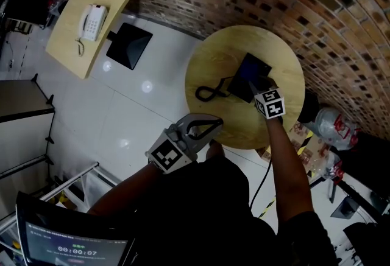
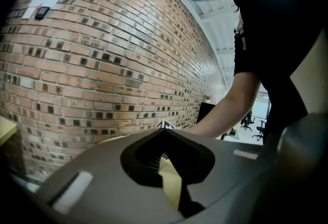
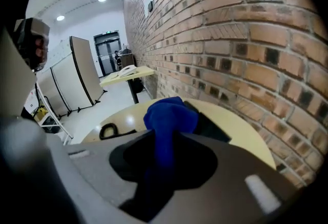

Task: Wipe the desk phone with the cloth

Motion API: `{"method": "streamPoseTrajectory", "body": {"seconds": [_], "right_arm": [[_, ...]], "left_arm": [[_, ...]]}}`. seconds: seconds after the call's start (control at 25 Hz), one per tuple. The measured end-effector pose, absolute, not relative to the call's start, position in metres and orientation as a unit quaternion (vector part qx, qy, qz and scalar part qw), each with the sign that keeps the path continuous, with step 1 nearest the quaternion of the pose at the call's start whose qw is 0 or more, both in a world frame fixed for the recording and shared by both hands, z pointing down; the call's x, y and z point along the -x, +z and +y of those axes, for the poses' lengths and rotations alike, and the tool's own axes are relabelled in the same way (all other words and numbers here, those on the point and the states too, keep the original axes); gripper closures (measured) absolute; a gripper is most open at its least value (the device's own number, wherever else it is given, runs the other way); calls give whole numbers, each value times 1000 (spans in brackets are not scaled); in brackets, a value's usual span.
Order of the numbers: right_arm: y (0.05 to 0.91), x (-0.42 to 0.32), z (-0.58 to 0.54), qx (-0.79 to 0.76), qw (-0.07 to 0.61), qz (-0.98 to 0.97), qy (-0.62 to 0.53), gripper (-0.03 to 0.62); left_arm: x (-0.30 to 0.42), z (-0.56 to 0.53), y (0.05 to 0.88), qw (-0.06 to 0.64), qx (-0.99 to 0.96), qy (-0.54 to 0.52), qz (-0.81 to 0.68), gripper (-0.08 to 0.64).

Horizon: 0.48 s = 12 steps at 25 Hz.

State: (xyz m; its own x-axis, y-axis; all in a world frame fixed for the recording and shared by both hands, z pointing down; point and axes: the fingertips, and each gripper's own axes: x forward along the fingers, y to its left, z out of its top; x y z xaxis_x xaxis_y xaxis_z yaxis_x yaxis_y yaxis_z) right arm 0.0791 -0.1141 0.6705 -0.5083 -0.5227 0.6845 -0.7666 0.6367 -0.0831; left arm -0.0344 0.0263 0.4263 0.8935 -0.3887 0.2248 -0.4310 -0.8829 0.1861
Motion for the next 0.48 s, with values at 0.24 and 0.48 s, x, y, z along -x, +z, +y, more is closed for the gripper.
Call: {"method": "streamPoseTrajectory", "body": {"seconds": [0.24,0.48], "right_arm": [[658,-80,-176,-387,335,-844,157,500],[672,-65,-164,-360,365,-847,144,500]], "left_arm": [[45,24,428,121,-962,92,-228,555],[52,24,432,128,-958,93,-237,555]]}}
